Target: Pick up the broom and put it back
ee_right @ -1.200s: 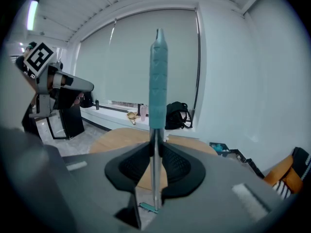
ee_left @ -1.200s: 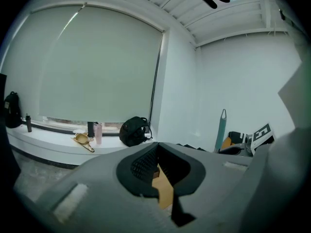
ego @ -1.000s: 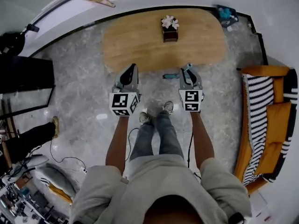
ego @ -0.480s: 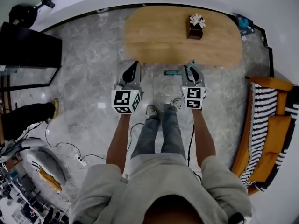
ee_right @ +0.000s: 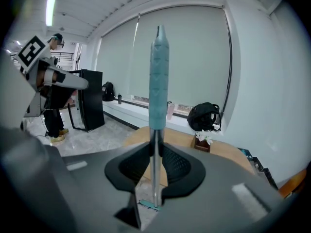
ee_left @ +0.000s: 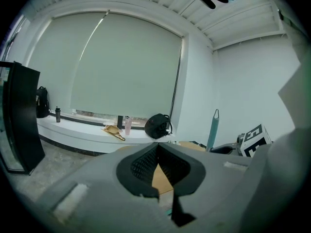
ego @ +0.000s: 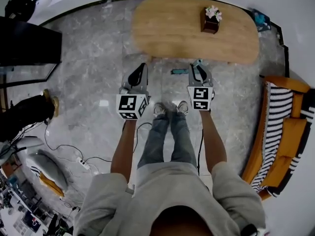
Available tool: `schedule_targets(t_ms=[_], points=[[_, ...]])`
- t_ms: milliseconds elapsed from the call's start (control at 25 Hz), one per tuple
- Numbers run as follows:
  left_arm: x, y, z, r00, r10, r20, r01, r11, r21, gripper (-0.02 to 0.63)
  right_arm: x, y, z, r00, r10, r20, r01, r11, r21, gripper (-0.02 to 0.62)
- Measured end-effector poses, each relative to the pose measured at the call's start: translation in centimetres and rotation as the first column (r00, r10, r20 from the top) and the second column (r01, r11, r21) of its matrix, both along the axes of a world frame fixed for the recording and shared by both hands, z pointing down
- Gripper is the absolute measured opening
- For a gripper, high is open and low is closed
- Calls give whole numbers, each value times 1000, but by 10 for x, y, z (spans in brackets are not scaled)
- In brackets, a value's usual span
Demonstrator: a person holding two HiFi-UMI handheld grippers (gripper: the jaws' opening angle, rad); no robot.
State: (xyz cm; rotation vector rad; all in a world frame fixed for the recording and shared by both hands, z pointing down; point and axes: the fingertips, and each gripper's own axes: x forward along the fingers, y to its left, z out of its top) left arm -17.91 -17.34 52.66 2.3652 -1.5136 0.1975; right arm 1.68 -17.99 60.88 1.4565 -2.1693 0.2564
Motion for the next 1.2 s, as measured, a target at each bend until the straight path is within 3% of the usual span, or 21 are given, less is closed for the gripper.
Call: schedule_targets(t_ms=[600,1200], points=[[47,5,53,999,29,15,-29,998,-56,2,13,-4,78,1000,20,14,-19,996,-87,78],[49,20,80,1000,25,9,-24,996,-80,2,14,17,107,995,93,-33,-96,989,-116,80]])
